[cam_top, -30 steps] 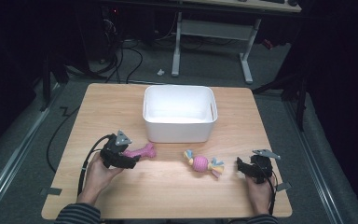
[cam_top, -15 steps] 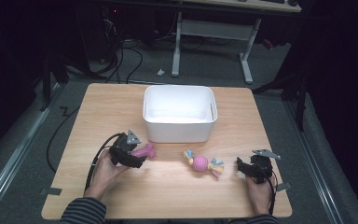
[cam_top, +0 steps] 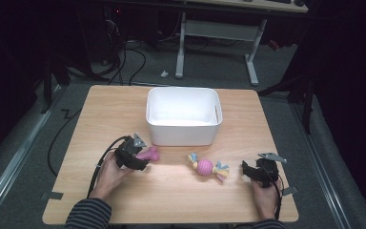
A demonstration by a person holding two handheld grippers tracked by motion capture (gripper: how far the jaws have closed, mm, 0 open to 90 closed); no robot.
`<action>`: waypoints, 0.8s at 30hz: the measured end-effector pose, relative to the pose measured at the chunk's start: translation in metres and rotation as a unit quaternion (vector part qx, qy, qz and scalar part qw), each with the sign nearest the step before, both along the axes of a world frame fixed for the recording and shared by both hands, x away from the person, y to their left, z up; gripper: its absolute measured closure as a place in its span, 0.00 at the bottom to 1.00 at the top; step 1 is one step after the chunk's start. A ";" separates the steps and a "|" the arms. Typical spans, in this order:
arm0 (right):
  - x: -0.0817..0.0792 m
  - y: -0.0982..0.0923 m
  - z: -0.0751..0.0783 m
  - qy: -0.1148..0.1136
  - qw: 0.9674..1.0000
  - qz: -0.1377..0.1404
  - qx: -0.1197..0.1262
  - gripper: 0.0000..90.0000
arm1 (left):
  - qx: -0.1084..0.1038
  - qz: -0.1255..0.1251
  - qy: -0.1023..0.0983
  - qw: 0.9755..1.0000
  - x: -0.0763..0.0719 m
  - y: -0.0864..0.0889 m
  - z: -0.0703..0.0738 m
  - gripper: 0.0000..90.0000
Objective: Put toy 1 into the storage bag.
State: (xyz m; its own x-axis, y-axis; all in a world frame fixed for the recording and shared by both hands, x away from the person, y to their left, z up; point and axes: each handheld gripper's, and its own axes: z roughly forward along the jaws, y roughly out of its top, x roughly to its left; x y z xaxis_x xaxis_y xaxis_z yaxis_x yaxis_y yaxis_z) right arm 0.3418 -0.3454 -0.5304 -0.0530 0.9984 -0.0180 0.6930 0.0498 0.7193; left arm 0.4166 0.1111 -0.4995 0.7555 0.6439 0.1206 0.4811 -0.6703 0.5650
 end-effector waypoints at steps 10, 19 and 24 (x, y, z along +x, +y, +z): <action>0.000 0.000 0.000 0.000 1.000 0.000 0.000 0.28 | 0.002 -0.007 0.011 1.000 0.003 -0.003 -0.006 0.42; 0.000 0.000 0.000 0.000 1.000 0.000 0.000 0.28 | 0.001 -0.012 0.020 1.000 0.005 -0.005 -0.010 0.48; 0.000 0.000 0.000 0.000 1.000 0.000 0.000 0.28 | -0.005 -0.012 0.030 0.999 0.007 -0.003 -0.010 0.49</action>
